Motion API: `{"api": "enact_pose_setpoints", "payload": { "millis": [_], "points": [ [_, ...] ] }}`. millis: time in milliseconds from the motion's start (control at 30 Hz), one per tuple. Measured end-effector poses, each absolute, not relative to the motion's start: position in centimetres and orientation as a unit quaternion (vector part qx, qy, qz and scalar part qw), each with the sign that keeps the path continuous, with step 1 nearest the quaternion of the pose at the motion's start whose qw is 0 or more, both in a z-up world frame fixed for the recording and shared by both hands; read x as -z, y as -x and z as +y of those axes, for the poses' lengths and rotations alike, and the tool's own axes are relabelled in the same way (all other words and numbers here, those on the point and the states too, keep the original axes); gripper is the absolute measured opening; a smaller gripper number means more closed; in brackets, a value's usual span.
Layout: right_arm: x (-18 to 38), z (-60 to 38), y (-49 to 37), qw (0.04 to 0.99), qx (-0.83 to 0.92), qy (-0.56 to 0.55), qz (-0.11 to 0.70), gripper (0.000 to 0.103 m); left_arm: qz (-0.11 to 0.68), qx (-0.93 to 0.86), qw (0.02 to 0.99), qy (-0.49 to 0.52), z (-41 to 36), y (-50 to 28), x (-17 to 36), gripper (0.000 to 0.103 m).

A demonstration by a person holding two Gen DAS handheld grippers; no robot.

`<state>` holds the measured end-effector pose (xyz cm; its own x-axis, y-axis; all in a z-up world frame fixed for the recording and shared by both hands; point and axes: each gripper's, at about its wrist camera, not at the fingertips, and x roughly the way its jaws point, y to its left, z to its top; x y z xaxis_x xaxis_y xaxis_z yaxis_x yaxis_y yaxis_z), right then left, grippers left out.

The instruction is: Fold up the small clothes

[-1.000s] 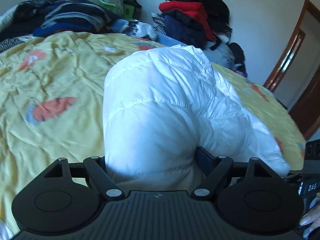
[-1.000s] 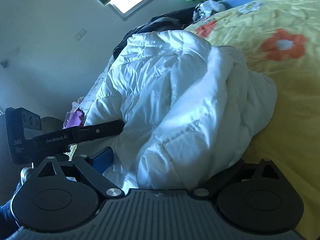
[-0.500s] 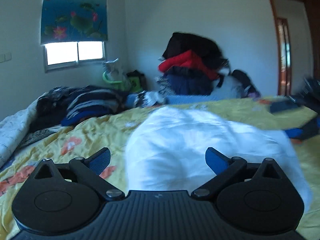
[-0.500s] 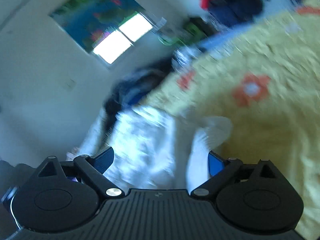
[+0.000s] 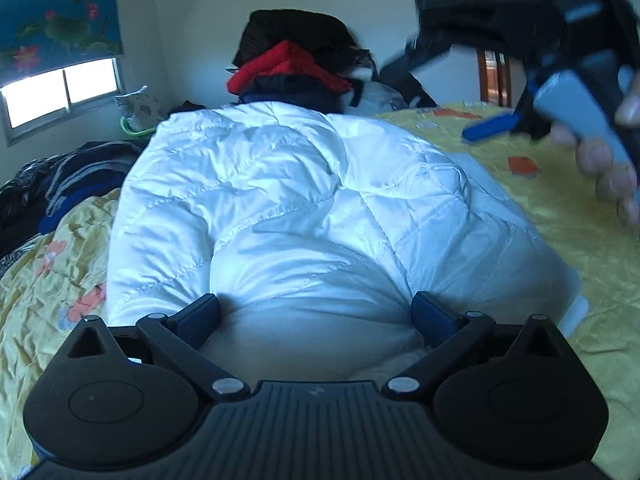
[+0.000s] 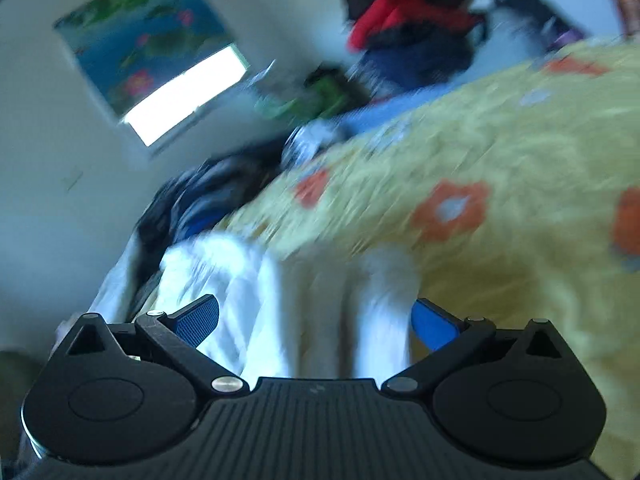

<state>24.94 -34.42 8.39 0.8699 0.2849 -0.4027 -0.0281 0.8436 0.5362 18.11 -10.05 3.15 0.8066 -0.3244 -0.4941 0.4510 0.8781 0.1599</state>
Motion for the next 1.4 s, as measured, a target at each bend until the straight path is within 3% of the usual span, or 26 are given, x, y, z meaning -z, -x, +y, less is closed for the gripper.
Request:
{"api": "enact_pose_setpoints", "payload": {
  "millis": [167, 333, 467, 567, 667, 767, 867, 1067, 1400],
  "points": [
    [-9.7, -31.4, -24.3, 0.933, -0.18, -0.232, 0.209, 0.102, 0.228, 0.207, 0.942, -0.131, -9.9, -18.9, -2.3, 0.103],
    [-5.5, -26.7, -28.5, 0.892, -0.248, -0.182, 0.329, 0.098, 0.216, 0.194, 0.946, -0.145, -10.2, -18.5, -2.1, 0.103],
    [-2.2, -29.4, -29.2, 0.886, -0.24, -0.23, 0.323, 0.091, 0.21, 0.18, 0.95, -0.143, -9.8, -16.4, -3.4, 0.103],
    [-4.4, -30.5, -26.9, 0.881, -0.209, -0.259, 0.338, 0.095, 0.186, 0.17, 0.959, -0.13, -7.7, -13.6, -4.9, 0.103],
    [-6.7, -31.7, -20.9, 0.908, -0.215, -0.228, 0.277, 0.103, 0.174, 0.126, 0.971, -0.107, -5.1, -11.0, -5.7, 0.103],
    [-6.4, -33.1, -15.5, 0.918, -0.218, -0.224, 0.244, 0.103, 0.201, 0.073, 0.976, -0.044, -2.2, -9.7, -5.4, 0.103],
    [-4.4, -32.9, -12.1, 0.919, -0.188, -0.211, 0.275, 0.103, 0.225, 0.053, 0.973, 0.001, -0.9, -9.0, -4.5, 0.103],
    [0.1, -28.7, -10.9, 0.913, -0.152, -0.137, 0.352, 0.102, 0.25, 0.079, 0.965, -0.002, -2.5, -8.0, -3.3, 0.103],
    [0.4, -24.6, -9.5, 0.935, -0.061, -0.052, 0.346, 0.102, 0.336, 0.035, 0.941, 0.006, -2.4, -9.5, 0.0, 0.103]
  ]
}}
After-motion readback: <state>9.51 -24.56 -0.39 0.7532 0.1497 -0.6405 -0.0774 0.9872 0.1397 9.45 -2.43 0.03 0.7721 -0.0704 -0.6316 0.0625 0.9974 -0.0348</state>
